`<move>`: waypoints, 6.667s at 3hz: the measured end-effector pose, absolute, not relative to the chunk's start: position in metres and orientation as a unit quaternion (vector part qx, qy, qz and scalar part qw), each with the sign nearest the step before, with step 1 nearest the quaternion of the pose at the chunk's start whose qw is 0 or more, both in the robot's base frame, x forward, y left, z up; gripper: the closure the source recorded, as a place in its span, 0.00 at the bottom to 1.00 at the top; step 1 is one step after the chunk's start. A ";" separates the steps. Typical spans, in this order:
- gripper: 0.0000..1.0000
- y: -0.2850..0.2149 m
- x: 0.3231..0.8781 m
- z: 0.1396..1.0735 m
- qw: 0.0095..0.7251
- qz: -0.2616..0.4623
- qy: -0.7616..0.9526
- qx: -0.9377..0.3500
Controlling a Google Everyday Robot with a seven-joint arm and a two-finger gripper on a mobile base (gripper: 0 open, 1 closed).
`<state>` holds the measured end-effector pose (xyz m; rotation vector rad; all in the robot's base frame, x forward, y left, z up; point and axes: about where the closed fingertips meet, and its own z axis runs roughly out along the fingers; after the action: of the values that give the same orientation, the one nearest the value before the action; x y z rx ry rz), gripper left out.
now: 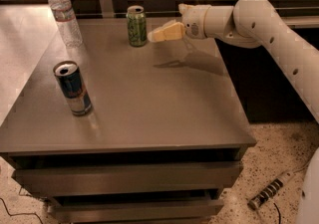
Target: Move green can near redbull can
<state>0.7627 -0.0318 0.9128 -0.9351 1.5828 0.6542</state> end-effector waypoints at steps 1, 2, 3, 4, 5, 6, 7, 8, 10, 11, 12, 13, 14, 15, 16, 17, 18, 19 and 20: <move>0.00 -0.013 0.777 0.911 0.571 0.295 0.656 -0.396; 0.00 0.003 0.790 0.906 0.578 0.307 0.645 -0.394; 0.00 0.020 0.800 0.902 0.583 0.321 0.637 -0.389; 0.00 0.033 0.812 0.900 0.593 0.333 0.625 -0.383; 0.00 0.042 0.817 0.900 0.597 0.339 0.619 -0.381; 0.24 0.053 0.821 0.897 0.594 0.347 0.614 -0.387; 0.47 0.059 0.823 0.896 0.592 0.350 0.611 -0.392; 0.70 0.062 0.822 0.896 0.591 0.352 0.611 -0.393; 1.00 0.068 0.819 0.901 0.587 0.354 0.610 -0.397; 1.00 0.054 0.800 0.932 0.590 0.355 0.603 -0.403; 1.00 0.041 0.781 0.955 0.595 0.354 0.597 -0.406; 1.00 0.026 0.742 0.978 0.589 0.344 0.601 -0.417; 1.00 0.024 0.713 0.988 0.577 0.343 0.604 -0.430; 1.00 0.025 0.682 0.990 0.574 0.343 0.601 -0.438; 1.00 0.036 0.650 0.977 0.572 0.348 0.595 -0.446; 1.00 0.047 0.623 0.957 0.576 0.355 0.586 -0.445; 1.00 0.066 0.590 0.934 0.578 0.366 0.578 -0.445; 1.00 0.076 0.573 0.921 0.575 0.378 0.577 -0.439; 1.00 0.085 0.559 0.907 0.568 0.396 0.580 -0.429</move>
Offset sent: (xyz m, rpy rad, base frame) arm 0.0428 0.0477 -0.0116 0.1095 -0.0426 0.0472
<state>0.5594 0.0850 0.9070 -1.0069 1.3623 0.9298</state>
